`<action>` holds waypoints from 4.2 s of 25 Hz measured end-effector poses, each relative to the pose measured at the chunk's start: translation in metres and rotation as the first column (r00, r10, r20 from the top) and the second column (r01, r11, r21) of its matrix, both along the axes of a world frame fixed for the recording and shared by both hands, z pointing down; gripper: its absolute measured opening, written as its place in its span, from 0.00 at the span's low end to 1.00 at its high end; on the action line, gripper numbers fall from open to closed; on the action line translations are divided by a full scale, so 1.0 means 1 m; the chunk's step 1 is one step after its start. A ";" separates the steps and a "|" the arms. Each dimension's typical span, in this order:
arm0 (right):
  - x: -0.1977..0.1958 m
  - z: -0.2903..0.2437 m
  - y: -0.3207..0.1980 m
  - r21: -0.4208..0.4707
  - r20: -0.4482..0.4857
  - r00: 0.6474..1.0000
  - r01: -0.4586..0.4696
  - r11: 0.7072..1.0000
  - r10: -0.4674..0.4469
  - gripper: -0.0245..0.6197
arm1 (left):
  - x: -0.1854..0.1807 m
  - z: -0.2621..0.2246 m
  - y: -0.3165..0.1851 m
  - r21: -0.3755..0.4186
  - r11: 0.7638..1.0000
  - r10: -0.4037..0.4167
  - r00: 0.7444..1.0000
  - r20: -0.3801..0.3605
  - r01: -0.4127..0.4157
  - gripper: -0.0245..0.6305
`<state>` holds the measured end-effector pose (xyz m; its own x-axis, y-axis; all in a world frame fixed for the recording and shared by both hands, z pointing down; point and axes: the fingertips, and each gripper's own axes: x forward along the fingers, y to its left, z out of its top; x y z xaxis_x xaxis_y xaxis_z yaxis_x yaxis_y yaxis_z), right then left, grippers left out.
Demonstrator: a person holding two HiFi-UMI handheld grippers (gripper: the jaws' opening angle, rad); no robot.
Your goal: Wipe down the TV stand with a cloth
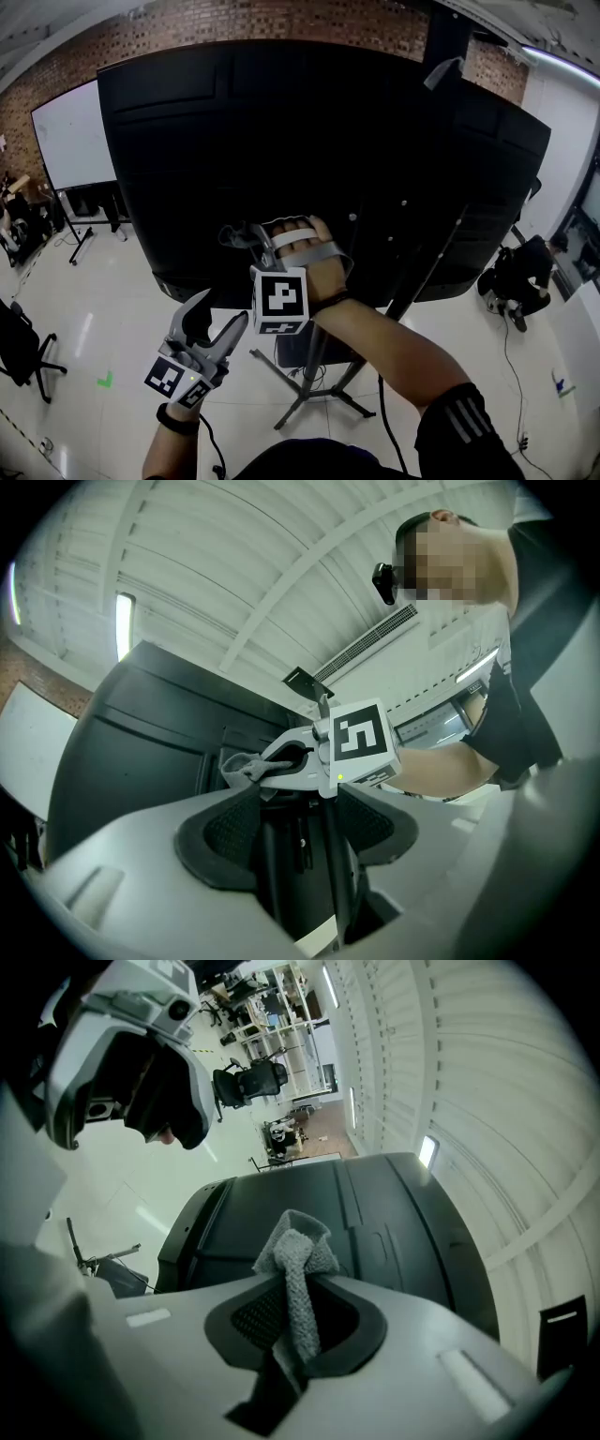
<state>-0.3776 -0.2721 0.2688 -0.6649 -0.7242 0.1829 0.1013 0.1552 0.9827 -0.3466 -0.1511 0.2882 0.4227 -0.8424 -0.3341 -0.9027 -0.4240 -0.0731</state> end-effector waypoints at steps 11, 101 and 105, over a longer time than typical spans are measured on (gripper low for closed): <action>0.048 -0.003 -0.016 0.020 -0.007 0.997 -0.080 0.997 0.081 0.10 | 0.041 -0.001 -0.020 -0.003 0.996 0.095 0.995 0.006 -0.095 0.47; 0.267 -0.081 -0.081 0.011 0.147 0.977 -0.159 0.987 0.156 0.10 | 0.222 -0.075 -0.053 0.057 0.958 0.272 0.956 0.112 -0.280 0.47; 0.264 -0.058 -0.077 0.023 0.108 0.978 -0.180 0.983 0.176 0.10 | 0.217 -0.061 -0.057 0.031 0.962 0.268 0.958 0.099 -0.272 0.47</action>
<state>-0.1137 -0.3495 0.2106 -0.5391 -0.8371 0.0932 -0.0295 0.1293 0.9912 -0.1293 -0.2078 0.2267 0.6632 -0.6781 -0.3168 -0.7436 -0.6452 -0.1756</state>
